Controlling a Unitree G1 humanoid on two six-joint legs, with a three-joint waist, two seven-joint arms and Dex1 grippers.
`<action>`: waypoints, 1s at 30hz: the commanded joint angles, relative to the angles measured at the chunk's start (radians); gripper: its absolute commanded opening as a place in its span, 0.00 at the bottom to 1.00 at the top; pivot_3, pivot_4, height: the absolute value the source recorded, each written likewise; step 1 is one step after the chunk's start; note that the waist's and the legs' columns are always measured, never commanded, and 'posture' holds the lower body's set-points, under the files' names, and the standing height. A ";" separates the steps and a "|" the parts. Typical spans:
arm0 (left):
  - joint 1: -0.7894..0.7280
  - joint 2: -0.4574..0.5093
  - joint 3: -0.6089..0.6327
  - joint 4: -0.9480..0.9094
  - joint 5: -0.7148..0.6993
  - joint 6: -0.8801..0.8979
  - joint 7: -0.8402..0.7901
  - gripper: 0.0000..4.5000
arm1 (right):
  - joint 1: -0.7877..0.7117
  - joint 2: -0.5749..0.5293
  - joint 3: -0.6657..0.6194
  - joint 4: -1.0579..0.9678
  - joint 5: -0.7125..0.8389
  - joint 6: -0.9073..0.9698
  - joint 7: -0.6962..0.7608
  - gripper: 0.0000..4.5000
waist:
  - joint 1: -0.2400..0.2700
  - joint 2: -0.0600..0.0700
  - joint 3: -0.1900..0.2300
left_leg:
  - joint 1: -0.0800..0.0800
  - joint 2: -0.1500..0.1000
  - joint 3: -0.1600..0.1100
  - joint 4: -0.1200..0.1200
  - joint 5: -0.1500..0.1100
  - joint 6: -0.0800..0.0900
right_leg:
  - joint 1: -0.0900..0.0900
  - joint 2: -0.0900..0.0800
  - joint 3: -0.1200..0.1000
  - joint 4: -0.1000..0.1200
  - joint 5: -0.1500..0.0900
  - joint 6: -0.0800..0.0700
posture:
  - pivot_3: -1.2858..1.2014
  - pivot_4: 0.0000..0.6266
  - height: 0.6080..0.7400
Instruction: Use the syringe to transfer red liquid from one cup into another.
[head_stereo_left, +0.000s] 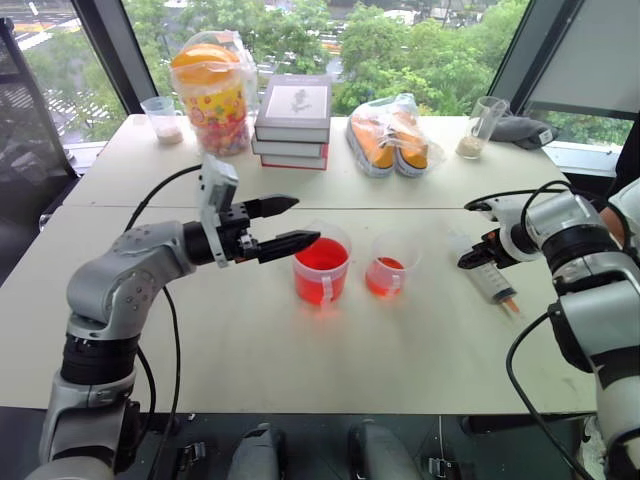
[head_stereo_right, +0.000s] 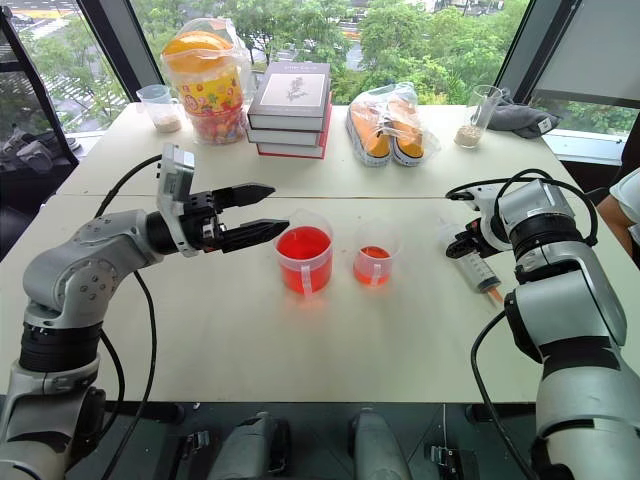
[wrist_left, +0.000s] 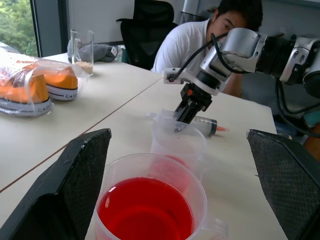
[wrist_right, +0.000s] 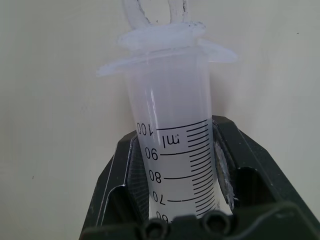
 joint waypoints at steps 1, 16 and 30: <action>-0.037 0.020 0.013 -0.003 -0.011 0.002 -0.012 1.00 | -0.085 -0.044 -0.154 -0.080 0.051 0.041 -0.098 0.33 | 0.000 0.001 0.000 | 0.000 0.000 0.000 0.000 0.000 0.000 | 0.000 0.000 0.000 0.000 0.000 0.000 | 0.52 0.24 1.00; -0.178 0.104 -0.001 0.149 0.005 0.008 -0.136 1.00 | 0.140 0.472 -0.826 -1.332 0.637 0.157 -0.404 0.33 | 0.008 0.002 0.001 | -0.003 0.000 -0.001 -0.001 0.000 -0.001 | -0.003 0.000 -0.002 0.001 0.000 0.000 | 0.52 0.24 1.00; -0.276 0.118 -0.017 0.176 0.000 0.054 -0.189 1.00 | 0.643 0.643 -0.392 -1.331 0.512 -0.444 -0.302 0.33 | -0.001 -0.001 -0.001 | -0.001 0.000 -0.003 -0.001 0.001 -0.001 | -0.001 0.000 -0.003 0.001 0.000 0.000 | 0.52 0.24 1.00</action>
